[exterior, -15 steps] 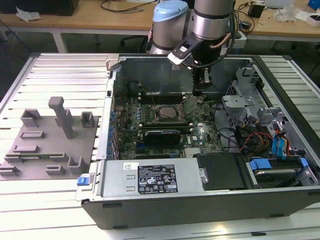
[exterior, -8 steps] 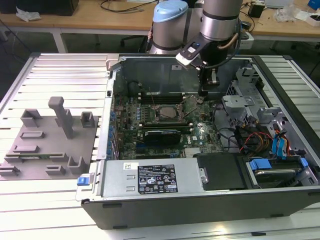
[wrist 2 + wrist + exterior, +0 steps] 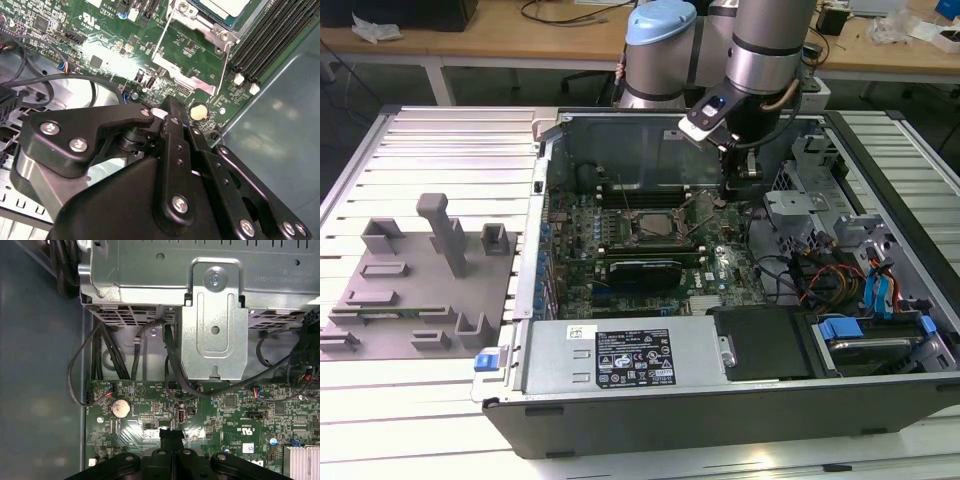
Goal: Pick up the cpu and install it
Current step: 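Close the cpu cover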
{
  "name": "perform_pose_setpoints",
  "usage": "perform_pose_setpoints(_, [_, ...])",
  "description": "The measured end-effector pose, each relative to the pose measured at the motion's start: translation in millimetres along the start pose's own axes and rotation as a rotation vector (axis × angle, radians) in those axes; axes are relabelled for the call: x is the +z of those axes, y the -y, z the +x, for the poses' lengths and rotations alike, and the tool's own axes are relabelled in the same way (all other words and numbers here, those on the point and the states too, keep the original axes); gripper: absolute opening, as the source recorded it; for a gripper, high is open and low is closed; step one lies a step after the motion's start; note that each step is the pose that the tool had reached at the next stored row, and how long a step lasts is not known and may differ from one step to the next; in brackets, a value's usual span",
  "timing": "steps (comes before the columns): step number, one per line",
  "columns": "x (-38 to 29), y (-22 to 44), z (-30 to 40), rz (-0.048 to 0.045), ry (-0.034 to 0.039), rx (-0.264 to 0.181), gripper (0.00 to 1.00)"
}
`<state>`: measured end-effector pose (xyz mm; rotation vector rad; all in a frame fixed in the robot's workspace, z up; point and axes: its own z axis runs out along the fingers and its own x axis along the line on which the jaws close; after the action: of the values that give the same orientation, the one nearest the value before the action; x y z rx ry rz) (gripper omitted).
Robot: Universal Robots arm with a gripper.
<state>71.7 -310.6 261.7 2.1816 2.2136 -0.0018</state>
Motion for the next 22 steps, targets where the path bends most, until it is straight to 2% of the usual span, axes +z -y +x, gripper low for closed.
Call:
perform_pose_setpoints(6, [1.2, 0.0, 0.1, -0.0001, -0.0008, 0.0, 0.11])
perform_pose_setpoints(13, [12.0, 0.4, 0.3, 0.0002, -0.0005, 0.0, 0.11])
perform_pose_setpoints(15, [14.0, 2.7, 0.5, 0.0001, -0.0005, 0.0, 0.11])
perform_pose_setpoints(17, [14.4, 6.2, 0.5, 0.0002, -0.0006, 0.0, 0.11])
perform_pose_setpoints(22, [14.4, 7.0, 0.5, 0.0002, -0.0004, 0.0, 0.11])
